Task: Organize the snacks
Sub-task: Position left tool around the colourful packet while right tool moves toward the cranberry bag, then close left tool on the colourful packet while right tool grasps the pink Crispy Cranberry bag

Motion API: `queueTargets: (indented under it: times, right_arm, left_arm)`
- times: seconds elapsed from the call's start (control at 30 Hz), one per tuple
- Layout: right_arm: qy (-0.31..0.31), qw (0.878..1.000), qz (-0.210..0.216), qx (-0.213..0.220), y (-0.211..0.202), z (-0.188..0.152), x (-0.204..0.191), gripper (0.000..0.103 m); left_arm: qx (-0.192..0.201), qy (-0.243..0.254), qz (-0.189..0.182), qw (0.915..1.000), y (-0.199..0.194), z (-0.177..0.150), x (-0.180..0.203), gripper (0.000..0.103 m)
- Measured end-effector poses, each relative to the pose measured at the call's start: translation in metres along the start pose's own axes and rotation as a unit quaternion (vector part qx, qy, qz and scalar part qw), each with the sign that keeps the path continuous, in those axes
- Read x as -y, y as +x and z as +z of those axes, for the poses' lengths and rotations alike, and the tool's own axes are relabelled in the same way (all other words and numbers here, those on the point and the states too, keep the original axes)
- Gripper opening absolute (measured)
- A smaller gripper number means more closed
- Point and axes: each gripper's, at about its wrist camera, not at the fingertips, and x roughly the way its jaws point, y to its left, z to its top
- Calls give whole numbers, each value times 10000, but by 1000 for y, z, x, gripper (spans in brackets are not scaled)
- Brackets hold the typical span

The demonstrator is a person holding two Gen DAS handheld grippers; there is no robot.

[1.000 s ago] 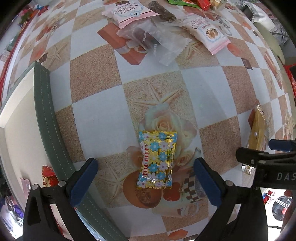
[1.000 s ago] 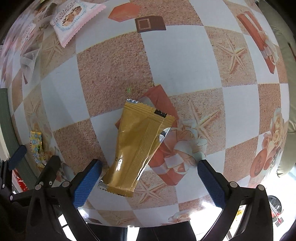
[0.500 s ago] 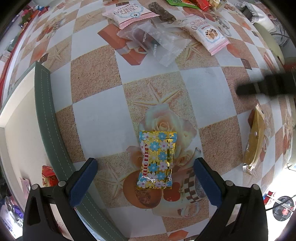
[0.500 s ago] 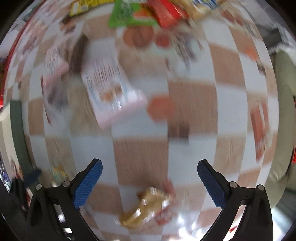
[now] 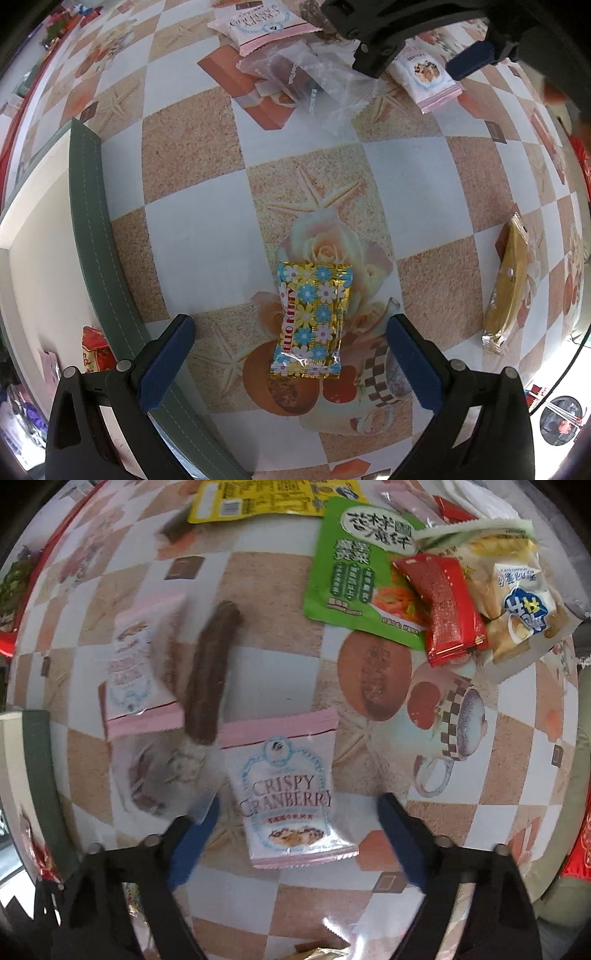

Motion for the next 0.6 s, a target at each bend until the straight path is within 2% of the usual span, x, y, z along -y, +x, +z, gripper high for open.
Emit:
queueTargets:
  times: [0.03, 0.07, 0.1, 0.17, 0.27, 0.33, 0.37, 0.4, 0.5, 0.6]
  right_arm:
    - [-6, 10000, -5, 52, -2, -2, -1, 66]
    - [3, 9999, 9, 106, -7, -4, 0, 48]
    - [65, 9999, 52, 101, -6, -11, 1, 45]
    - [241, 9993, 268, 44, -8, -19, 9, 44]
    - [587, 9966, 585, 26, -8, -38, 24, 44]
    - [814, 9934, 802, -24, -8, -54, 30, 44]
    - [924, 9916, 904, -43, -9, -63, 32, 44]
    - [1013, 9900, 983, -56, -9, -71, 34, 44]
    - [1193, 9858, 1178, -67, -14, -93, 35, 44]
    - [1271, 9831, 1316, -69, -17, -114, 32, 44]
  left_arm:
    - [-51, 12, 1, 10000, 1, 2, 1, 103]
    - [-92, 20, -6, 10000, 1, 3, 1, 103]
    - [-149, 25, -11, 9999, 2, 5, 1, 102]
    - [-181, 42, -12, 9998, 0, 7, 1, 97]
    - [-56, 173, -21, 9998, -10, 8, 7, 76]
    - [39, 292, -27, 9996, -16, 7, 10, 52]
    - [78, 333, -33, 9994, -18, 6, 11, 44]
    - [105, 371, -56, 9992, -19, 6, 11, 28]
    - [17, 152, -387, 9991, -21, 5, 2, 28]
    - [56, -51, -514, 9987, -29, -1, -6, 28]
